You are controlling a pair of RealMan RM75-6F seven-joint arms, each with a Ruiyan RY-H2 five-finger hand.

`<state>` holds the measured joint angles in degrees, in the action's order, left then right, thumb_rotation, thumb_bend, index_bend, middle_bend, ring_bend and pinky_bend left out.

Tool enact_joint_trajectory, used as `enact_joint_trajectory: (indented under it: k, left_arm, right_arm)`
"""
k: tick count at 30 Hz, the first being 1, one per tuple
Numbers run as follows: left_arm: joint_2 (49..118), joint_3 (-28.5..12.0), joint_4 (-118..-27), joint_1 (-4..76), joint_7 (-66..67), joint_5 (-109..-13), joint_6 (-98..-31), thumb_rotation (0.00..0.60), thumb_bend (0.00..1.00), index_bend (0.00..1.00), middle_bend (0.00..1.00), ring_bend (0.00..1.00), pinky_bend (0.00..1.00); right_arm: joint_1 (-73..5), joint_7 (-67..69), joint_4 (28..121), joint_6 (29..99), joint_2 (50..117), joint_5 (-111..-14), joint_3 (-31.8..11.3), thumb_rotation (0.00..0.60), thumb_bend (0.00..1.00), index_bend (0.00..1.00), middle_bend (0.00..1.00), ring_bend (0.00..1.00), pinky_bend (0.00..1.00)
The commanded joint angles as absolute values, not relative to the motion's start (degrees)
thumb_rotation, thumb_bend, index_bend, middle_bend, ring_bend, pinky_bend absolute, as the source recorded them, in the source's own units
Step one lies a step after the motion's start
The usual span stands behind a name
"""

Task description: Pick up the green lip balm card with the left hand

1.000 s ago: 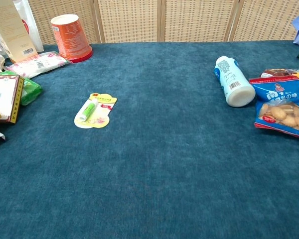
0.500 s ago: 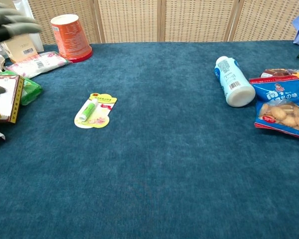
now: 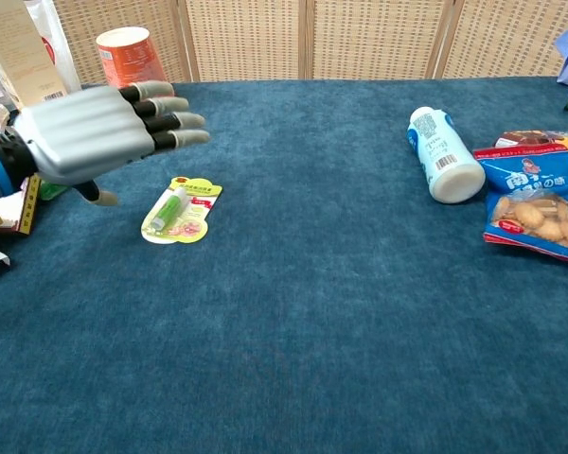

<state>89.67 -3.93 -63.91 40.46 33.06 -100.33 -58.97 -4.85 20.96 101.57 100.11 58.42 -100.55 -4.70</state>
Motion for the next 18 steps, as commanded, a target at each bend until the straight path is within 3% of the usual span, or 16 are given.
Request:
enact_joint_trajectory:
  k: [1, 8, 18]
  left_arm:
    - [90.4, -3.2, -63.4, 41.0, 33.6, -99.9, -58.2, 0.600, 0.00, 0.00, 0.00, 0.00, 0.03]
    - [93.1, -2.1, -61.7, 41.8, 34.5, -99.0, -57.2, 0.600, 0.00, 0.00, 0.00, 0.00, 0.04]
    - [98.8, -4.2, -59.3, 44.3, 33.0, -95.9, -56.1, 0.600, 0.00, 0.00, 0.00, 0.00, 0.05]
  right_arm:
    - [-4.8, 21.1, 101.6, 100.2, 58.3, -100.6, -4.7, 0.600, 0.00, 0.00, 0.00, 0.00, 0.00]
    - [-4.8, 21.3, 101.7, 100.3, 58.2, -100.8, -4.6, 0.600, 0.00, 0.00, 0.00, 0.00, 0.00]
    - [-4.7, 21.7, 101.8, 100.5, 57.9, -101.0, -4.6, 0.600, 0.00, 0.00, 0.00, 0.00, 0.00]
